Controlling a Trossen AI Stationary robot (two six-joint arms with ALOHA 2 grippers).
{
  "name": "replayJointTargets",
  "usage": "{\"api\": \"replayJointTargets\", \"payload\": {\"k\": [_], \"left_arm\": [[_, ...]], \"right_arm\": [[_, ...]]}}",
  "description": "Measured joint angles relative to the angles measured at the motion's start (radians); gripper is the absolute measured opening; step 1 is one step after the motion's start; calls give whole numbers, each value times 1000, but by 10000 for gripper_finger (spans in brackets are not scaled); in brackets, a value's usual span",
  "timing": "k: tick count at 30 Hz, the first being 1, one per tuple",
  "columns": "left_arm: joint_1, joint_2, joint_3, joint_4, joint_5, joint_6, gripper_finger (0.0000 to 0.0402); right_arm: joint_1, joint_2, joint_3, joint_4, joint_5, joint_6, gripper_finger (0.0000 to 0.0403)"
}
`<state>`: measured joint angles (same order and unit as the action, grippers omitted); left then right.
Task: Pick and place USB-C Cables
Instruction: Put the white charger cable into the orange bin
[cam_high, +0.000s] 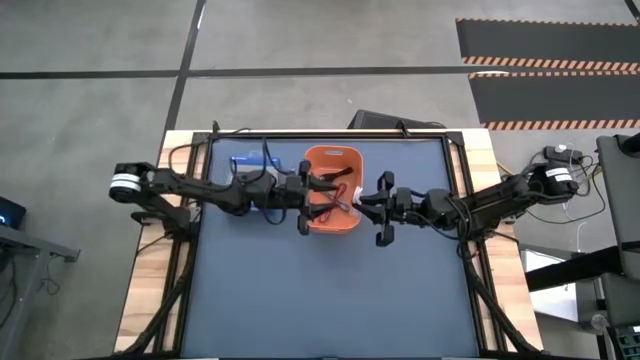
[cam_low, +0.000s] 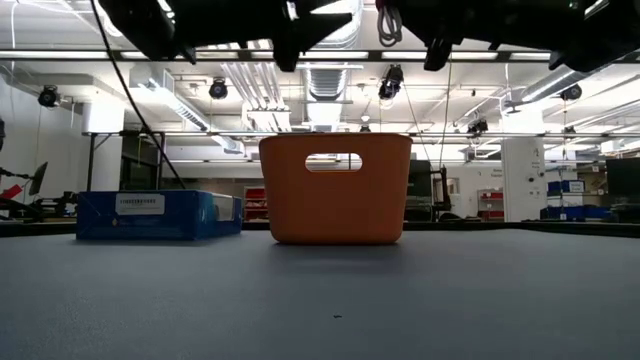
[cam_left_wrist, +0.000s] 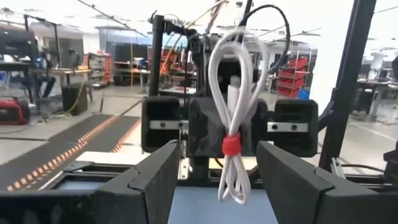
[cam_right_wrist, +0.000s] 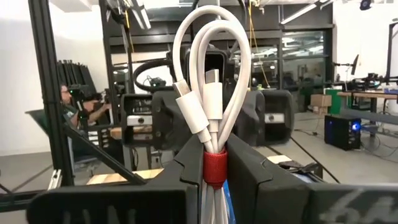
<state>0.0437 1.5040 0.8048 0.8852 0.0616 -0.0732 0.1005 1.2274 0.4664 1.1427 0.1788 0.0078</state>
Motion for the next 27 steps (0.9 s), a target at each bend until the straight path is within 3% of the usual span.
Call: {"api": "replayJointTargets", "payload": {"k": [7, 23, 27], "left_arm": [[0, 112, 37, 109, 64, -77, 200], [-13, 236, 143, 125, 125, -131, 200], [-13, 256, 156, 117, 125, -131, 178]], "right_arm": [[-3, -4, 3, 1, 0, -8, 32], [-3, -2, 3, 1, 3, -44, 32], [-3, -2, 3, -2, 3, -47, 44]]}}
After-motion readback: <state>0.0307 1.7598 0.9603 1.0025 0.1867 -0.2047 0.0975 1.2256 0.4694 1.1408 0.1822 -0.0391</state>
